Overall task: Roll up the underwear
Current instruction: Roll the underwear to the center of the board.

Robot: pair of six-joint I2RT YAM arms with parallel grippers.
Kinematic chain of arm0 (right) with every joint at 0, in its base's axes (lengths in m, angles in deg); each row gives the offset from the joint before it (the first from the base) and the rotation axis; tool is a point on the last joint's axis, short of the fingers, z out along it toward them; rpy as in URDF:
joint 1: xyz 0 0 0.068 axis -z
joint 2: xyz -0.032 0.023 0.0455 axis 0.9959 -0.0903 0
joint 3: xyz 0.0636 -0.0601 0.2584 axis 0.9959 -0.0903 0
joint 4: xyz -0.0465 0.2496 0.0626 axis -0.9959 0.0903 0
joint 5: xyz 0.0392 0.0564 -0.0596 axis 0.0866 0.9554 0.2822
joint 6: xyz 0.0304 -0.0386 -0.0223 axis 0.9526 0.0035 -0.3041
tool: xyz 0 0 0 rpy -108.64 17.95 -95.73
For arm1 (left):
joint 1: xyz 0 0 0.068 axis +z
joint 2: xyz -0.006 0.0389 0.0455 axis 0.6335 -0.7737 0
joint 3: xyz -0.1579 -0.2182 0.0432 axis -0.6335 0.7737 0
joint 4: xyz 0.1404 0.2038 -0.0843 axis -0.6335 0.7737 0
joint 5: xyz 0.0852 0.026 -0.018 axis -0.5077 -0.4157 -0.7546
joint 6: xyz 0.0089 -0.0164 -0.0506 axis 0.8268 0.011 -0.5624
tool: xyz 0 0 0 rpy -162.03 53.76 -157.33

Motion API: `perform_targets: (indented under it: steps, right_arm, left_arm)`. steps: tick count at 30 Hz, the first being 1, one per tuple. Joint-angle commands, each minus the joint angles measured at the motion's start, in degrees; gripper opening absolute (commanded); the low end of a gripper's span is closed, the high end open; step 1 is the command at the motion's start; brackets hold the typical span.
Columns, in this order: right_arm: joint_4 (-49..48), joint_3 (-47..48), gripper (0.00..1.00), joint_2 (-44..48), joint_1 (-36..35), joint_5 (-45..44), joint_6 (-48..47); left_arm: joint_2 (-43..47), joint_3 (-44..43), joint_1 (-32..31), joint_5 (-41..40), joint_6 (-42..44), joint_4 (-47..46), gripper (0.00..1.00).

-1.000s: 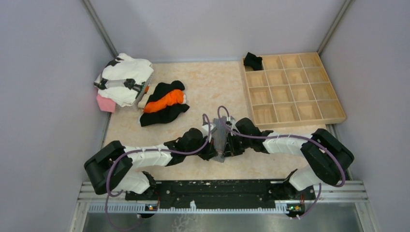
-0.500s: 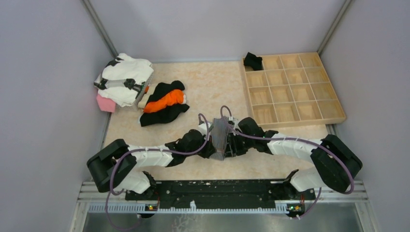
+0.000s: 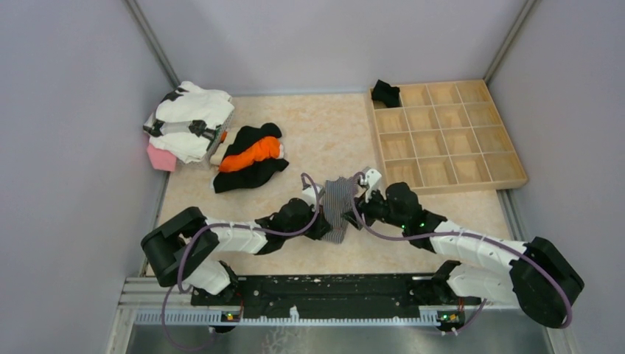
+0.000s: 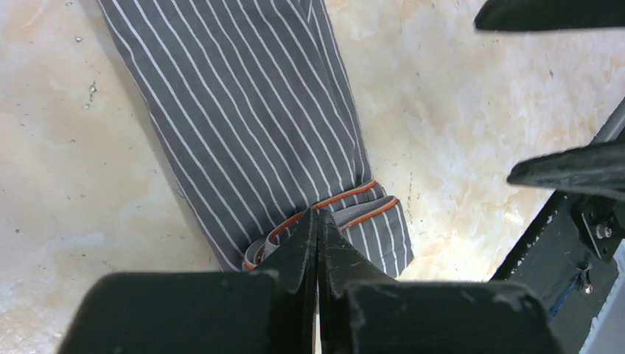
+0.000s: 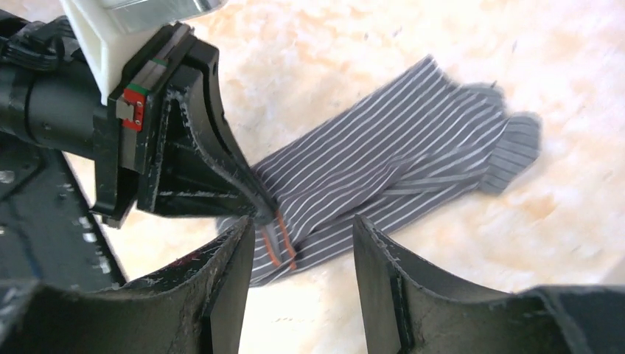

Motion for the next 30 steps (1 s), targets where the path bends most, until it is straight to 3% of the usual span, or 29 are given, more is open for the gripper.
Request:
perform_targets:
  steps: [1, 4, 8, 11, 22, 30]
  right_arm:
    - [-2.1, 3.5, 0.51, 1.4, -1.0, -0.5, -22.0]
    - [2.7, 4.1, 0.51, 2.7, -4.8, 0.5, -34.4]
    - [3.6, 1.0, 0.53, 3.4, -14.4, -5.7, -49.7]
    - [2.3, -1.6, 0.54, 2.1, -20.8, -8.4, -55.9]
    - [-10.3, -8.2, 0.53, -5.9, -27.9, -15.8, -67.9]
    - [-19.5, -9.0, 0.52, -13.6, -30.2, -20.3, -71.0]
  left_arm:
    - [-3.0, 3.4, 0.2, 0.8, -0.7, 3.9, 0.00]
    - [-3.4, 4.2, 0.2, 1.2, -1.0, 3.2, 0.00]
    - [-3.6, 4.7, 0.2, 1.4, -1.1, 2.8, 0.00]
    - [-4.0, 4.8, 0.2, 1.3, -1.2, 2.7, 0.00]
    - [-5.6, 4.8, 0.2, 1.9, -1.4, 1.7, 0.00]
    - [-6.3, 4.5, 0.2, 2.1, -1.1, 1.7, 0.00]
